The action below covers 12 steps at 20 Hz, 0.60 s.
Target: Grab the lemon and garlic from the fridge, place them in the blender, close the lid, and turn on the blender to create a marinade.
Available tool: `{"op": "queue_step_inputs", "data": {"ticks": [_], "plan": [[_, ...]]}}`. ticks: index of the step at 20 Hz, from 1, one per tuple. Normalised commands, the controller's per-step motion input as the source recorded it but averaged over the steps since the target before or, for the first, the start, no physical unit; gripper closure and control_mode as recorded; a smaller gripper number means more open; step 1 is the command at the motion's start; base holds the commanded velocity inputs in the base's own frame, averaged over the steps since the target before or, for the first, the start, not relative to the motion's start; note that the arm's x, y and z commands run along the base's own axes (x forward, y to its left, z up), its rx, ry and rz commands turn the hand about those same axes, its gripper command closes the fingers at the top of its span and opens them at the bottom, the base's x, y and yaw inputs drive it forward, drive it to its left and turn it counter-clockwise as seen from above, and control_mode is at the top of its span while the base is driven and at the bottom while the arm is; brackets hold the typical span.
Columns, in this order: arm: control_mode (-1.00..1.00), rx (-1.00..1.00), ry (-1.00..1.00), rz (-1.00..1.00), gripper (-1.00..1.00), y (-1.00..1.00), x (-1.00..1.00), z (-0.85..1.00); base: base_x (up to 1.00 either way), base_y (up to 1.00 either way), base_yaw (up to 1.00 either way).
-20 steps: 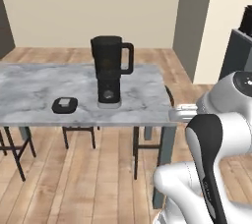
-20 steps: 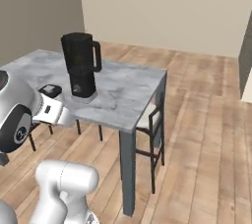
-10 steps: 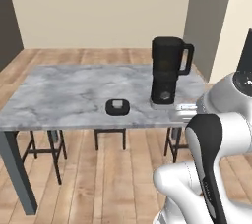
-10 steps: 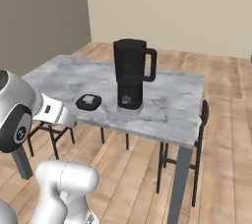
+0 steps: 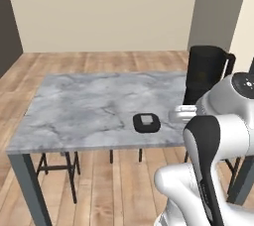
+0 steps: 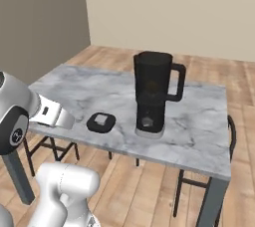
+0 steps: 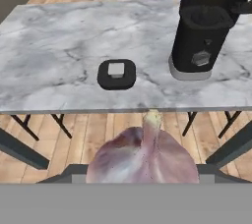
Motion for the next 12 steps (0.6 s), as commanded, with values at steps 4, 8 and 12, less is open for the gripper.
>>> {"op": "queue_step_inputs", "data": {"ticks": [4,8,12], "plan": [[1.00,0.00,0.00,0.00,1.00,0.00,0.00,0.00,0.54,0.00,0.00],[1.00,0.00,0.00,0.00,1.00,0.00,0.00,0.00,-0.05,0.16,-0.04],[1.00,0.00,0.00,0.00,1.00,0.00,0.00,0.00,0.27,0.59,-0.15]]}}
